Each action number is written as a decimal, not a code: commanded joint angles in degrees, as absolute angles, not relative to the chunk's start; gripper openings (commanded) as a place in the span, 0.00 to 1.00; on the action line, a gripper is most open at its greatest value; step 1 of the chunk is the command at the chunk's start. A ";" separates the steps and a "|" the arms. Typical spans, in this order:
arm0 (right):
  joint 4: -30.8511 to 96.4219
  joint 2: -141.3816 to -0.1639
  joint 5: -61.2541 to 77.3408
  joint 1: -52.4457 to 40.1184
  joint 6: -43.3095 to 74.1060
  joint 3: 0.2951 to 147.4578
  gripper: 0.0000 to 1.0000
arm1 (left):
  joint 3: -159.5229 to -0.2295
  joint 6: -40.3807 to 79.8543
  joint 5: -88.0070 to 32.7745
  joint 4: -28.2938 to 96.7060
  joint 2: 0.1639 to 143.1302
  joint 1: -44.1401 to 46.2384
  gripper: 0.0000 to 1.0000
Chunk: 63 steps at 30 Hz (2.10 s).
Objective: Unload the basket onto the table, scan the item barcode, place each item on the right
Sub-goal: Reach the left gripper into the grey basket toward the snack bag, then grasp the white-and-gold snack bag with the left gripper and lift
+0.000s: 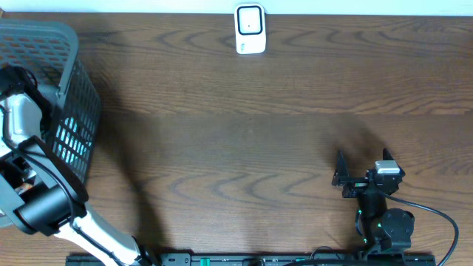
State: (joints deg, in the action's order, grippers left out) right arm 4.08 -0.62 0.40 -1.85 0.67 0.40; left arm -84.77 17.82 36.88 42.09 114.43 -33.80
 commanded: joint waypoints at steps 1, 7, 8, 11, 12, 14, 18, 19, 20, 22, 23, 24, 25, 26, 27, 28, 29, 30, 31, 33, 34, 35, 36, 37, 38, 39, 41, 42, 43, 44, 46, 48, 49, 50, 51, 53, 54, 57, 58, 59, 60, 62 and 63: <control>4.40 -0.30 0.34 -1.72 1.23 0.32 0.99 | -84.49 20.56 40.12 42.74 114.91 -35.40 0.97; 4.40 -0.27 0.32 -1.72 1.23 0.32 0.99 | -84.49 21.15 40.16 44.82 114.87 -38.46 0.98; 4.38 -0.27 0.34 -1.72 1.26 0.32 0.99 | -84.49 21.17 40.10 45.15 114.87 -38.92 0.98; 4.38 -0.30 0.32 -1.72 1.23 0.32 0.99 | -84.49 21.76 39.59 45.82 114.87 -39.66 0.98; 4.38 -0.30 0.34 -1.72 1.23 0.32 0.99 | -84.49 21.76 38.59 45.82 114.89 -39.86 0.98; 4.38 -0.27 0.34 -1.72 1.26 0.32 0.99 | -84.49 21.76 35.77 45.80 114.93 -40.14 0.98; 4.40 -0.30 0.32 -1.72 1.23 0.32 0.99 | -84.49 21.78 32.49 45.78 115.20 -40.34 0.98; 4.40 -0.30 0.34 -1.72 1.23 0.32 0.99 | -84.49 21.78 32.53 45.78 115.33 -40.34 0.98; 4.40 -0.30 0.32 -1.72 1.23 0.32 0.99 | -84.49 21.76 32.53 45.80 115.46 -40.34 0.99; 4.38 -0.30 0.32 -1.72 1.23 0.32 0.99 | -84.49 21.74 32.56 45.84 115.52 -40.36 0.82; 4.40 -0.27 0.32 -1.72 1.26 0.32 0.99 | -84.49 21.71 32.56 45.82 115.52 -40.40 0.68; 4.40 -0.30 0.32 -1.72 1.23 0.32 0.99 | -84.49 21.71 32.56 45.80 115.52 -40.45 0.52; 4.40 -0.27 0.32 -1.72 1.23 0.32 0.99 | -84.49 21.71 32.56 45.78 115.52 -40.45 0.36; 4.40 -0.27 0.34 -1.72 1.23 0.32 0.99 | -84.49 21.69 32.56 45.76 115.52 -40.45 0.24; 4.38 -0.30 0.32 -1.72 1.23 0.32 0.99 | -84.49 21.69 32.56 45.76 115.48 -40.45 0.13; 4.40 -0.30 0.32 -1.72 1.23 0.32 0.99 | -84.51 21.69 32.56 45.76 115.37 -40.45 0.08; 4.38 -0.30 0.34 -1.72 1.23 0.32 0.99 | -84.60 21.69 32.56 45.78 115.18 -40.45 0.07; 4.38 -0.27 0.32 -1.72 1.23 0.32 0.99 | -84.75 21.69 32.56 45.82 114.80 -40.45 0.07; 4.38 -0.27 0.32 -1.72 1.23 0.32 0.99 | -84.77 21.69 32.56 45.84 114.26 -40.45 0.07; 4.38 -0.27 0.32 -1.72 1.23 0.32 0.99 | -84.77 21.74 32.53 45.87 112.16 -40.42 0.07; 4.40 -0.27 0.32 -1.72 1.23 0.32 0.99 | -84.77 21.76 32.53 45.84 110.89 -40.42 0.07; 4.40 -0.27 0.32 -1.72 1.23 0.32 0.99 | -84.77 21.78 32.51 45.78 109.30 -40.42 0.07; 4.38 -0.30 0.34 -1.72 1.23 0.32 0.99 | -84.77 21.87 32.42 45.71 107.44 -40.42 0.07; 4.38 -0.30 0.34 -1.72 1.23 0.32 0.99 | -84.77 22.46 32.32 45.71 105.65 -40.42 0.07; 4.40 -0.30 0.32 -1.72 1.23 0.32 0.99 | -84.77 24.12 32.32 45.76 103.28 -40.42 0.07; 4.38 -0.27 0.34 -1.72 1.23 0.32 0.99 | -84.77 25.74 32.32 45.78 101.16 -40.42 0.07; 4.40 -0.30 0.32 -1.72 1.23 0.32 0.99 | -84.77 28.56 32.03 45.80 96.90 -40.42 0.07; 4.38 -0.30 0.32 -1.72 1.23 0.32 0.99 | -84.77 29.56 31.31 45.80 94.52 -40.42 0.07; 4.38 -0.30 0.32 -1.72 1.26 0.32 0.99 | -84.77 29.87 30.04 45.74 92.18 -40.42 0.07; 4.38 -0.30 0.32 -1.72 1.26 0.32 0.99 | -84.77 30.13 29.17 45.76 90.54 -40.42 0.07; 4.38 -0.30 0.32 -1.72 1.23 0.32 0.99 | -84.75 30.33 28.62 46.04 87.57 -40.42 0.08; 4.38 -0.30 0.32 -1.72 1.26 0.32 0.99 | -84.75 30.33 28.73 47.03 86.06 -40.45 0.38; 4.38 -0.30 0.34 -1.72 1.26 0.32 0.99 | -84.75 30.30 28.75 47.70 85.84 -40.53 0.61; 4.38 -0.30 0.32 -1.72 1.23 0.32 0.99 | -84.73 30.33 28.73 48.45 85.84 -40.66 0.72; 4.40 -0.30 0.32 -1.72 1.23 0.32 0.99 | -84.53 30.33 28.73 49.84 86.28 -40.99 0.84; 4.38 -0.30 0.32 -1.72 1.26 0.32 0.99 | -84.47 30.35 28.71 51.11 87.44 -41.60 0.96; 4.38 -0.30 0.34 -1.72 1.26 0.32 0.99 | -84.47 30.35 28.71 51.51 88.09 -41.87 0.99; 4.38 -0.27 0.34 -1.72 1.23 0.32 0.99 | -84.47 30.35 28.69 52.69 90.59 -43.05 0.98; 4.40 -0.30 0.32 -1.72 1.23 0.32 0.99 | -84.47 30.33 28.67 52.93 91.55 -43.51 0.98; 4.38 -0.27 0.34 -1.72 1.23 0.32 0.99 | -84.44 30.33 28.67 53.12 92.27 -43.86 0.98; 4.38 -0.30 0.32 -1.72 1.23 0.32 0.99 | -84.44 30.35 28.62 53.36 93.03 -44.16 0.98; 4.40 -0.30 0.34 -1.72 1.23 0.32 0.99 | -84.44 30.33 28.62 53.80 94.70 -44.84 0.98; 4.38 -0.30 0.32 -1.72 1.26 0.32 0.99 | -84.44 30.33 28.67 54.08 95.64 -45.25 0.98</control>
State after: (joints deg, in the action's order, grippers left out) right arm 4.08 -0.62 0.40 -1.85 0.67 0.40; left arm -84.71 30.02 28.58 53.23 93.30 -43.99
